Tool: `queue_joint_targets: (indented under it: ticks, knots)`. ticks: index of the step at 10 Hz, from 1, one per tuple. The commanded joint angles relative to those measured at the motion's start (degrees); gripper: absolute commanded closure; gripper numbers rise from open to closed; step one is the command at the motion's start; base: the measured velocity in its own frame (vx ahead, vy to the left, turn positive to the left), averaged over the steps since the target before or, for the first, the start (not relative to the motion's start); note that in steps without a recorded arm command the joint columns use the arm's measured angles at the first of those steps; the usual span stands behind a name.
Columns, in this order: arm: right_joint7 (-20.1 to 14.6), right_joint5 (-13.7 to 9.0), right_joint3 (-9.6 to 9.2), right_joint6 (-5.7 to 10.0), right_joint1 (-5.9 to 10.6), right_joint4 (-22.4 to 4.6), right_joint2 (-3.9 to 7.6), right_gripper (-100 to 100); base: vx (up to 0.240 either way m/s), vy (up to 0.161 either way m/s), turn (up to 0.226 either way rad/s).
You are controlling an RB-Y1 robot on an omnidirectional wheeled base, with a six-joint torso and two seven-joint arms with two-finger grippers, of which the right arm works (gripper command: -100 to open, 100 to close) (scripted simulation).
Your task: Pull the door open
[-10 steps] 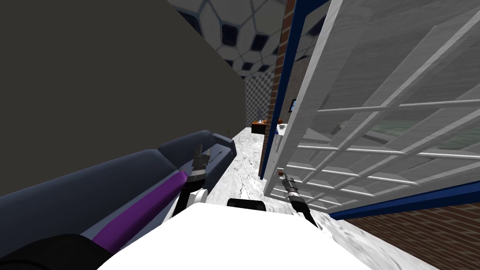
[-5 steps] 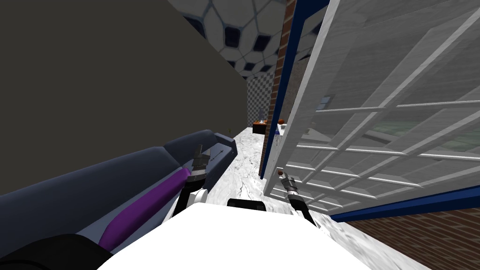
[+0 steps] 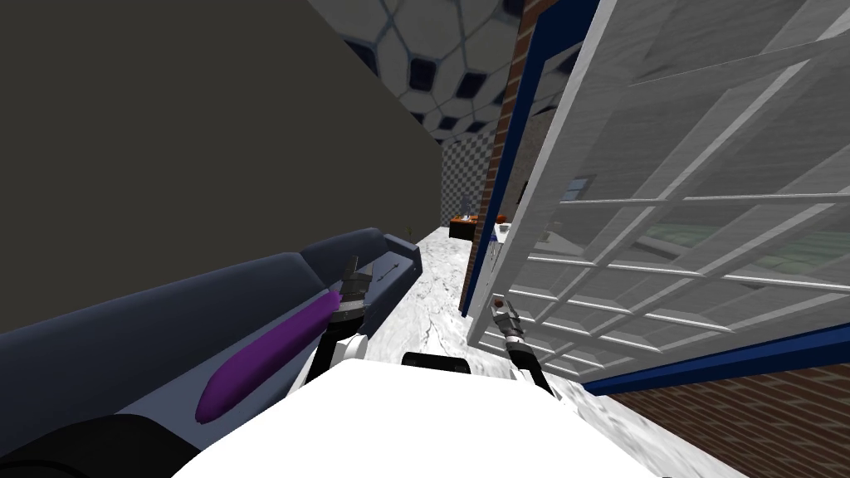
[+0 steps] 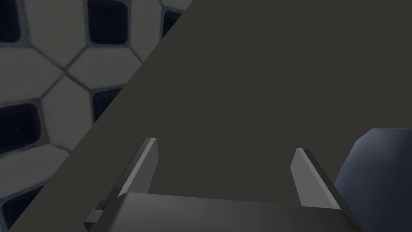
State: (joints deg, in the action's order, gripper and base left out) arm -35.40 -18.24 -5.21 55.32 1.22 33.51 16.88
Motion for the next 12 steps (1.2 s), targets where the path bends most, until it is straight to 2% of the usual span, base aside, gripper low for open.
queue_joint_targets:
  ticks: [1,3,7,8,12]
  knots:
    - [-2.74,-0.77,-0.36,-0.40,0.05,0.40,-0.14,-100,-0.034,0.001,0.012]
    - [-5.01,-1.48,-0.70,-0.65,0.15,0.63,-0.28,-100,-0.054,-0.004,0.018]
    - [-11.67,-3.83,-1.84,-1.48,0.48,1.43,-0.77,-100,-0.057,-0.005,0.015]
    - [-12.03,-3.83,-1.84,-1.48,0.48,1.43,-0.77,-100,-0.051,-0.008,0.005]
    - [-18.84,-6.36,-3.08,-2.38,0.83,2.28,-1.29,-100,-0.059,-0.011,0.015]
